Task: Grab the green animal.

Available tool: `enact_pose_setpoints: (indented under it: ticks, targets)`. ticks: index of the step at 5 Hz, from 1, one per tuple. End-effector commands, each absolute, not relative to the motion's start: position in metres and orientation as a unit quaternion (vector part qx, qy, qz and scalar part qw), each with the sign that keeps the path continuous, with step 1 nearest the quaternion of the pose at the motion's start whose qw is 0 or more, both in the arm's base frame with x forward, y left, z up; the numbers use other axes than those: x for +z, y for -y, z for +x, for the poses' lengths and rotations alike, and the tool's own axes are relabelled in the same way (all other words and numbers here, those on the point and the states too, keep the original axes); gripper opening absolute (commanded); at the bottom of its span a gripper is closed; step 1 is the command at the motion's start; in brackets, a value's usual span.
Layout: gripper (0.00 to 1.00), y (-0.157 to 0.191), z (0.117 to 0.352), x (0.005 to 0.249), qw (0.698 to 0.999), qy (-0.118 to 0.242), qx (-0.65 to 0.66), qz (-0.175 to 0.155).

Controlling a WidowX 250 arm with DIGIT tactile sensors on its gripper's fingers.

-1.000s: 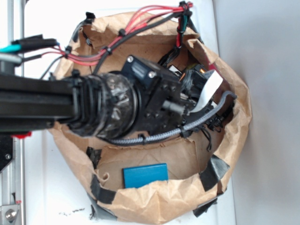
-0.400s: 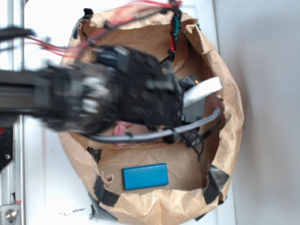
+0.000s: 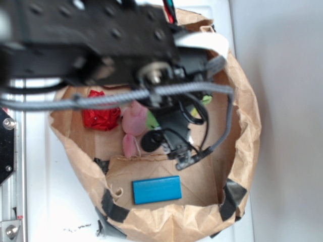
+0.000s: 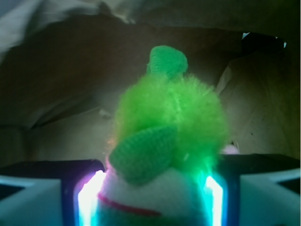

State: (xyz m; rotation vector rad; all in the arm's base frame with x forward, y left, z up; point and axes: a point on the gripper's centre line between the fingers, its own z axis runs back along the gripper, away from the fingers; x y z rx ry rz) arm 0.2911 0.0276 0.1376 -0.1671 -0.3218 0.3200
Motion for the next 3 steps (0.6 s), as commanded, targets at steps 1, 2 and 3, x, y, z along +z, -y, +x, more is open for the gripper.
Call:
enact_pose_setpoints:
  ticks: [1, 2, 3]
  targets:
    - [0.00, -0.0447, 0.2800, 0.1876, 0.973, 0.183, 0.111, -0.087]
    - [0.00, -0.0428, 0.2753, 0.1873, 0.975, 0.182, 0.096, -0.085]
    - [0.00, -0.0424, 0.2740, 0.1841, 0.972, 0.195, 0.105, -0.084]
